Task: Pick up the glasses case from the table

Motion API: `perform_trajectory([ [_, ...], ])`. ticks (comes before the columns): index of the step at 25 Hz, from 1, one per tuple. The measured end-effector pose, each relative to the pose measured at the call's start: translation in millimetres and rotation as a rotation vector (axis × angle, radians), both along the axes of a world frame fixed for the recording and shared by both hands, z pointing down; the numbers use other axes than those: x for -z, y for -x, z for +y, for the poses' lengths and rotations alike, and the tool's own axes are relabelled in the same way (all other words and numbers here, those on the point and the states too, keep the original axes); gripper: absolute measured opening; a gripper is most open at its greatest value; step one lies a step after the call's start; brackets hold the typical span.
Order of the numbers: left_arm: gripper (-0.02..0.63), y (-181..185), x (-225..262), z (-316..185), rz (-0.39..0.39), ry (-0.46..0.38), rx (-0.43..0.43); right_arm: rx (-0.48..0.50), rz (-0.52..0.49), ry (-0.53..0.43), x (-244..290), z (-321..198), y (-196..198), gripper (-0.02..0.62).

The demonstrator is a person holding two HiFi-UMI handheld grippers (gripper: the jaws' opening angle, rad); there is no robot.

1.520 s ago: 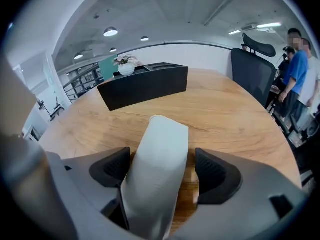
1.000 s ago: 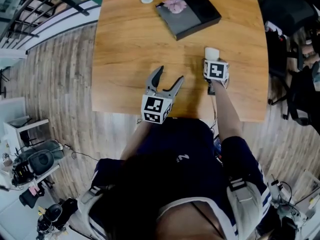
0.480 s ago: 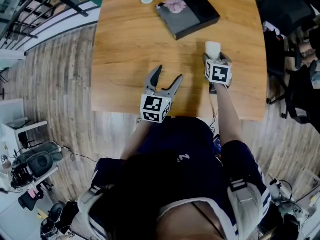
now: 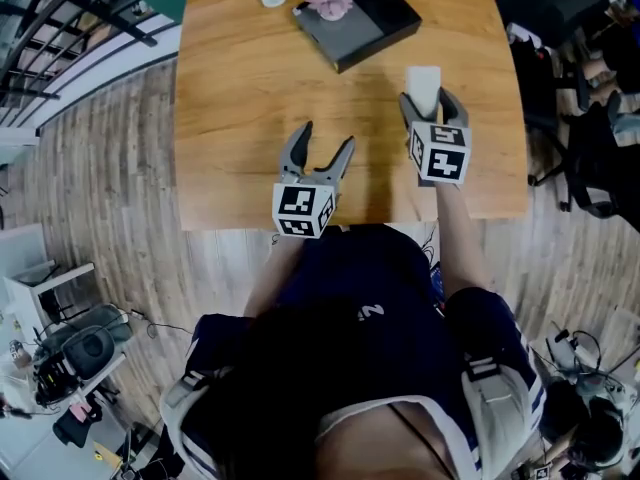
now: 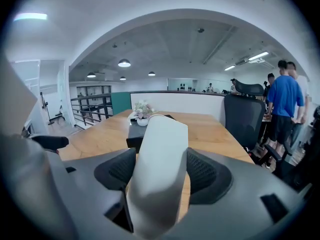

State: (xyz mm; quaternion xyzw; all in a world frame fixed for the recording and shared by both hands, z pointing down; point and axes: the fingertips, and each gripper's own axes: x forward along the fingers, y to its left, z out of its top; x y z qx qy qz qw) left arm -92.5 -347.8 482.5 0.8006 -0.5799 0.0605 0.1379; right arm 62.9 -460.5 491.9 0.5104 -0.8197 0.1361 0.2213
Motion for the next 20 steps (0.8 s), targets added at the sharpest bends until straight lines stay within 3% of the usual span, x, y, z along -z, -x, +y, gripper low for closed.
perform_trajectory([
  [8,0.334,13,6,1,0.014,-0.027,-0.009,0.013,-0.027,-0.123,45,51,6,0.328],
  [15,0.331,16,19,4,0.029,-0.066,-0.017,-0.044,-0.074,-0.214,66,103,-9,0.328],
  [20,0.331,13,21,13,0.022,-0.076,-0.046,-0.068,-0.055,-0.24,64,129,-18,0.33],
])
